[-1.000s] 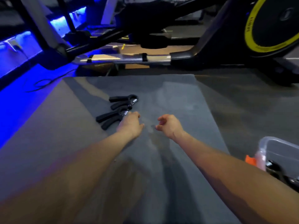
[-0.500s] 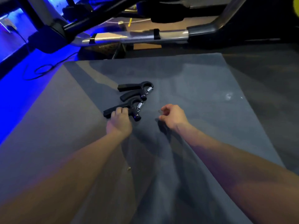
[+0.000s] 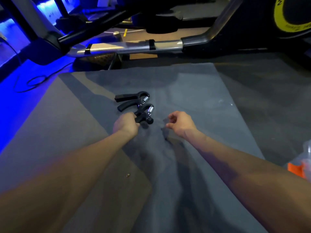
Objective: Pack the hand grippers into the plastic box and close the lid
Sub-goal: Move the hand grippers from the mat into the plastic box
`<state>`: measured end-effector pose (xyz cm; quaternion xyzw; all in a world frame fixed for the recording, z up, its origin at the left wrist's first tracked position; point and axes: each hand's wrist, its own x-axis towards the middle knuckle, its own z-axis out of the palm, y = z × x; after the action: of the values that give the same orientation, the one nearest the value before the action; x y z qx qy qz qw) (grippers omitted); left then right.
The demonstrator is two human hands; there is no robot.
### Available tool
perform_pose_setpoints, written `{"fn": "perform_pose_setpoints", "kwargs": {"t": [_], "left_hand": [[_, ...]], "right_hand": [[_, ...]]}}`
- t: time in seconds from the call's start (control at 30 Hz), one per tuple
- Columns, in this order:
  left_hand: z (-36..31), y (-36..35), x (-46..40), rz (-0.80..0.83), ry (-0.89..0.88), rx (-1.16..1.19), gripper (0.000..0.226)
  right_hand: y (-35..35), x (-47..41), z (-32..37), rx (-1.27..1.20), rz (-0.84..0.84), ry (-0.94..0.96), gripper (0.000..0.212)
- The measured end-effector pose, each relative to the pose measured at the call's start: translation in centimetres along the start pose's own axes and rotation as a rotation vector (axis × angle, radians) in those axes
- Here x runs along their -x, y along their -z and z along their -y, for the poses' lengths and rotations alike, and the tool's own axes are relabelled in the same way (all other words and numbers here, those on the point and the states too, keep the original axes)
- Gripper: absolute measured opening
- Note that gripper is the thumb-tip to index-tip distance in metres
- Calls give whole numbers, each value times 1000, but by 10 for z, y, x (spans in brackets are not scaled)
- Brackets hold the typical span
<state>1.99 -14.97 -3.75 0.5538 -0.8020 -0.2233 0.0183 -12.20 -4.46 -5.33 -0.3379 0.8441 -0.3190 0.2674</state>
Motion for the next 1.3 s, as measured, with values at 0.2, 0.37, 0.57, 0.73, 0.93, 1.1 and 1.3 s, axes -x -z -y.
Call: {"fn": "perform_pose_setpoints", "kwargs": {"t": [0.2, 0.37, 0.57, 0.73, 0.93, 1.1, 1.3], "left_hand": [[-74, -1, 40, 89, -103, 330, 25], [-144, -20, 81, 261, -246, 581, 18], [-210, -50, 130, 418, -294, 720, 30], [-258, -76, 167, 520, -278, 851, 27], [-301, -118, 211, 575, -360, 796, 27], [-316, -150, 234, 543, -486, 593, 29], [-314, -168, 237, 361, -642, 174, 55]], "right_hand": [[60, 26, -10, -8, -58, -9, 36], [118, 52, -39, -121, -160, -99, 38], [181, 96, -91, -296, -261, -215, 15], [221, 134, -124, -479, -252, -263, 13], [258, 177, -165, -440, -321, -356, 26], [280, 204, -208, -233, -401, -439, 35], [279, 213, -256, -89, -418, -626, 31]]}}
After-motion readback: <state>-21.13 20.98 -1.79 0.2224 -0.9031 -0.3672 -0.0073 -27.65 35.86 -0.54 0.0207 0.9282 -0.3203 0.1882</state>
